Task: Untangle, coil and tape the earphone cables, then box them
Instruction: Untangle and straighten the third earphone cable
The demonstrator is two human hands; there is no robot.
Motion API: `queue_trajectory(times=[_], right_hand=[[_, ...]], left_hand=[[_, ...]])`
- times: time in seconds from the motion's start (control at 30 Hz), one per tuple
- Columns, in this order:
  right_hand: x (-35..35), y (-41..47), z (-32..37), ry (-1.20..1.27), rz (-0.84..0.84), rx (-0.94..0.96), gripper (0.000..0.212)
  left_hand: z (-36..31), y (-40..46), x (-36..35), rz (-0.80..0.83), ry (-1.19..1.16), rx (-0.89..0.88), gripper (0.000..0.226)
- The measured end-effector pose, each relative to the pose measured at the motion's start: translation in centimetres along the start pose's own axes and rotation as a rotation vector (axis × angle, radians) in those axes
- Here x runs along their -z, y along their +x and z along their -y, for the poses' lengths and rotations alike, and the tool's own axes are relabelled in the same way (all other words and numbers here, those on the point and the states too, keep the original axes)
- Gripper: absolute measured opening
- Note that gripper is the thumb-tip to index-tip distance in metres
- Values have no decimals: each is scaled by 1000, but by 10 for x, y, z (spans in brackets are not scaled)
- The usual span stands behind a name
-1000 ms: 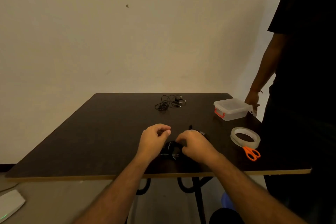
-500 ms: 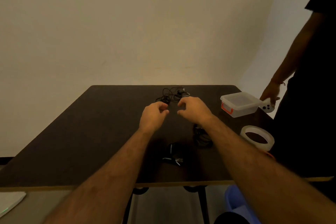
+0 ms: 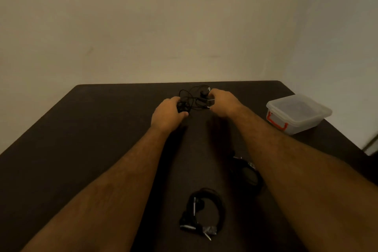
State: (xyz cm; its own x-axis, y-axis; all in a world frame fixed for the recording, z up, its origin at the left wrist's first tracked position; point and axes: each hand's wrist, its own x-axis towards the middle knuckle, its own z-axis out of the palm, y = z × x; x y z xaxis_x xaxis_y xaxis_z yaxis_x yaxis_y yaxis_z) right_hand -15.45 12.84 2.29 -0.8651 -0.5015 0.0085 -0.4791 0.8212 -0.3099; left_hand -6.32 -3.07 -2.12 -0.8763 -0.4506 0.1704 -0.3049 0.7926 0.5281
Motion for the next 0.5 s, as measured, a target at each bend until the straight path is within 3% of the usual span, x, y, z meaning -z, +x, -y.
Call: queue_trajectory(times=[0.2,0.4,0.5], right_hand=[[-26,32,-8,-27,88,-15,59],[-30,16,6,-195,62,26,36],[-28,-8,10,-240,83,46,21]], left_hand=[[-2,13,-21,-5,153,-36,57],[-6,0,-11,50,174,-8,21],[-8,-17,2,66,120,12,18]])
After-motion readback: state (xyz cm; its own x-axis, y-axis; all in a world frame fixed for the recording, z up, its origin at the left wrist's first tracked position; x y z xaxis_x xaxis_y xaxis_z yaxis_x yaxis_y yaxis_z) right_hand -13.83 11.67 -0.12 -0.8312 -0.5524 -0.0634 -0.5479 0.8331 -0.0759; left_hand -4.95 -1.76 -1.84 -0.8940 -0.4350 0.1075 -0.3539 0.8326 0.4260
